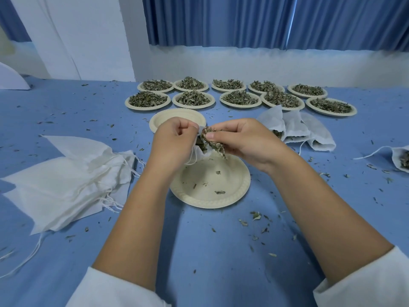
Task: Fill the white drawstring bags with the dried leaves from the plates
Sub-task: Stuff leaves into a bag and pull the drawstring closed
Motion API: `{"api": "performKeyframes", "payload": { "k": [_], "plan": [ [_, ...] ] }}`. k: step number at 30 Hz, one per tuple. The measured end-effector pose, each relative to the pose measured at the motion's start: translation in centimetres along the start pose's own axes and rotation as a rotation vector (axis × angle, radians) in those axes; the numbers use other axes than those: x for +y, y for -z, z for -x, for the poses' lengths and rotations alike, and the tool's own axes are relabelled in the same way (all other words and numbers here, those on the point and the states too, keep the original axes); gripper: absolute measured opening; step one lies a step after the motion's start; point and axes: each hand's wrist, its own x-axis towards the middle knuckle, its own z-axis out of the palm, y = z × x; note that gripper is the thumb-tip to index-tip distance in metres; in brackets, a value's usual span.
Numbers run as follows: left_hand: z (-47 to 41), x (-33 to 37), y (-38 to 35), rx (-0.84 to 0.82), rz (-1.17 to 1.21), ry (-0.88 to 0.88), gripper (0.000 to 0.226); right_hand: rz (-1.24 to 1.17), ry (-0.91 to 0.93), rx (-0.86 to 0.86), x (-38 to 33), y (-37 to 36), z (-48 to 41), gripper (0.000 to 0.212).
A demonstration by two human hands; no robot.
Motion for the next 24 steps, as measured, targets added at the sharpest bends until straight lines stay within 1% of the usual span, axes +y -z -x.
{"api": "performKeyframes", "payload": {
  "k": [4, 7, 9, 12, 15, 18, 20, 22, 24],
  "plan": [
    [0.2, 0.2, -0.3, -0.029, 0.019, 0.015, 0.018, 0.193, -0.027, 0.092, 0.3, -0.3, 0.1, 0.006],
    [0.6, 0.4, -0.8, -0.096, 0.037, 0.029, 0.021, 0.386, -0.003, 0.191, 0.8, -0.8, 0.1, 0.007],
    [0.8, 0.4, -1.2, -0.143, 0.019, 0.018, 0.018, 0.442, 0.004, 0.230, 1.1, -1.1, -0.1, 0.007],
    [1.0, 0.1, -1.8, -0.166, -0.050, -0.007, 0.012, 0.468, -0.002, 0.253, 1.2, -1.3, -0.2, 0.009],
    [0.9, 0.0, -1.8, -0.158, -0.012, 0.011, 0.010, 0.368, -0.052, 0.236, 1.0, -1.0, -0.1, 0.008],
    [0.7, -0.1, -1.6, -0.119, -0.015, 0.009, 0.012, 0.065, -0.170, 0.183, 0.5, -0.8, -0.3, 0.012],
    [0.7, -0.1, -1.5, -0.111, -0.005, 0.013, 0.013, -0.121, -0.229, 0.177, 0.1, -0.7, -0.5, 0.012],
    [0.7, -0.1, -1.6, -0.117, 0.009, 0.020, 0.012, -0.119, -0.220, 0.158, 0.0, -0.7, -0.5, 0.018],
    [0.7, -0.1, -1.6, -0.128, 0.025, 0.022, 0.011, -0.037, -0.176, 0.170, 0.2, -1.0, -0.3, 0.021]
  ]
}}
